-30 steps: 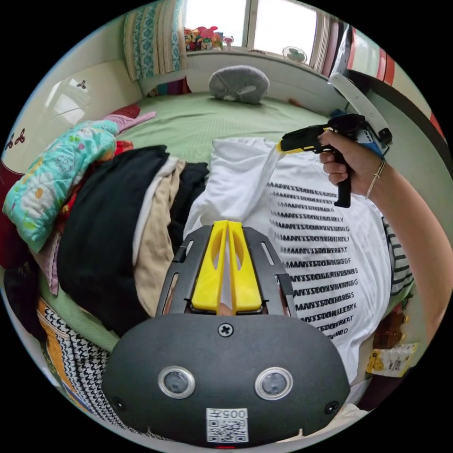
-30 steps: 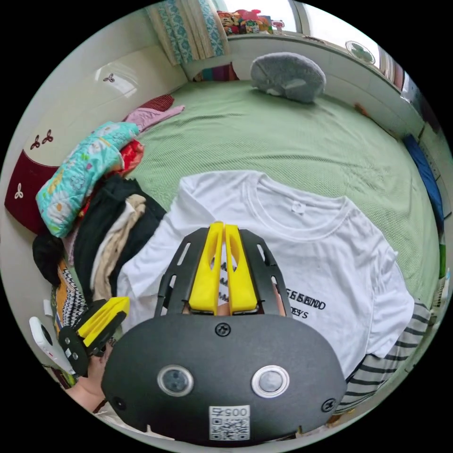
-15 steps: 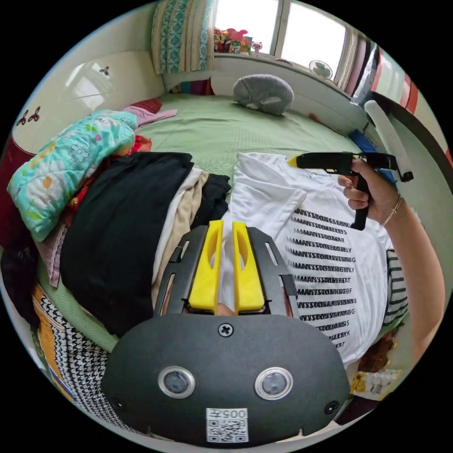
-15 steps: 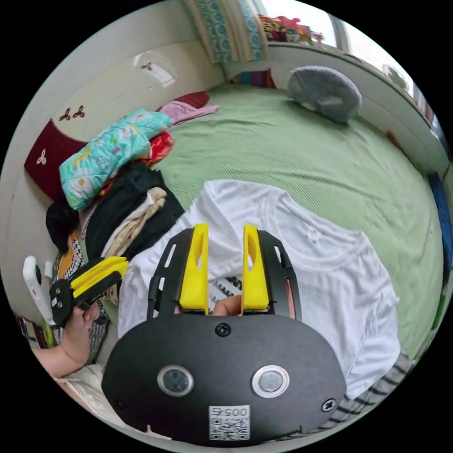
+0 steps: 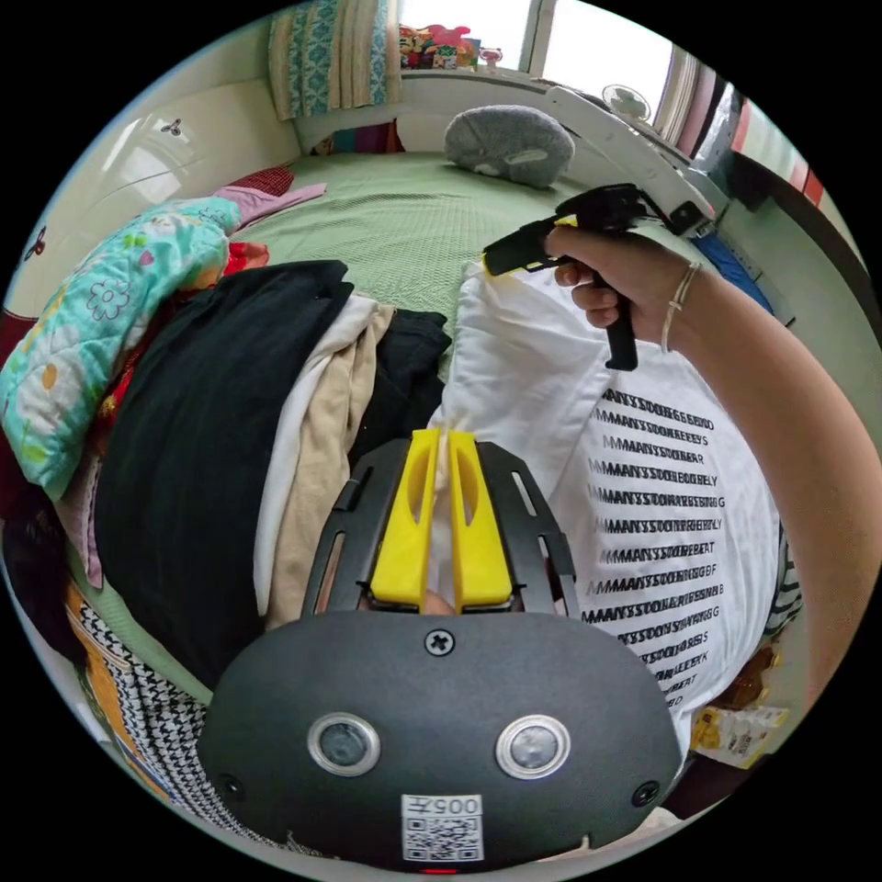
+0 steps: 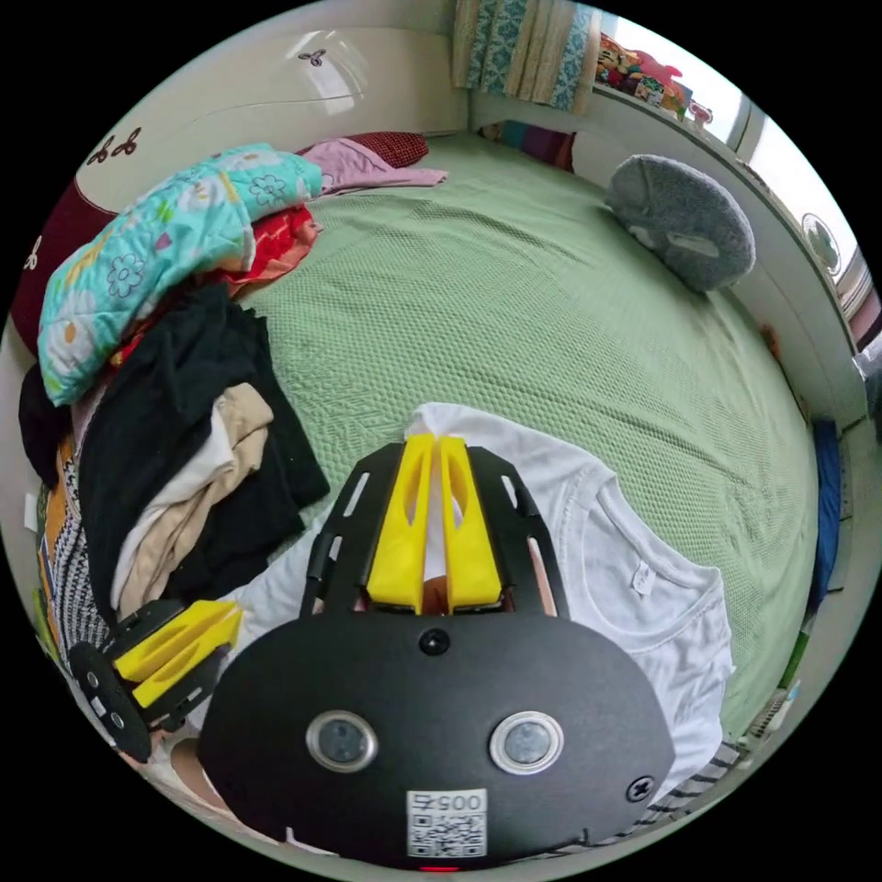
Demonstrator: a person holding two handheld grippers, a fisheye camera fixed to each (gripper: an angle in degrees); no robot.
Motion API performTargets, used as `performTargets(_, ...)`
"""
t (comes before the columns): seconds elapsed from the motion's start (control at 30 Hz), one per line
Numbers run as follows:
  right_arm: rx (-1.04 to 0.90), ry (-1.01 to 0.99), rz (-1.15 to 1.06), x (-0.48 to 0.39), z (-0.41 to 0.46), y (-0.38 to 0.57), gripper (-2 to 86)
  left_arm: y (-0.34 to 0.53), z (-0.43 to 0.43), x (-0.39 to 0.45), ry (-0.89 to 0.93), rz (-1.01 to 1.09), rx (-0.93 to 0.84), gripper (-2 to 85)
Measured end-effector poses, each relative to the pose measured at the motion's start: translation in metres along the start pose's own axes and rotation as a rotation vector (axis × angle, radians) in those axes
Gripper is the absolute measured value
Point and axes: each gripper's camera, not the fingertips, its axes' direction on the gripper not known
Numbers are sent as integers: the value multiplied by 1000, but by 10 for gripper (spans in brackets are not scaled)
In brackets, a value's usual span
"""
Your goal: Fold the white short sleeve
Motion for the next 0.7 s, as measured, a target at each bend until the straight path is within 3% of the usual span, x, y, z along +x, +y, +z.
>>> performTargets(0.13,21,-56,149,31,1,-2,-14,2,5,7,-48,19,15,8)
performTargets(0.27,78,62,235,45,5,11,-14,4,9,11,-49,19,13,6)
performTargets(0.33,5,-68,222,58,7,17,-15,6,11,16,-41,11,20,5)
performTargets(0.43,189,-125,289,82,-29,41,-14,10,7,23,-43,-6,53,4)
performTargets(0.53,137,-349,222,99,-45,62,-11,18,-6,30,-35,-55,113,2)
performTargets(0.7,97,-204,42,87,-61,103,-10,21,-13,62,-10,2,163,-1)
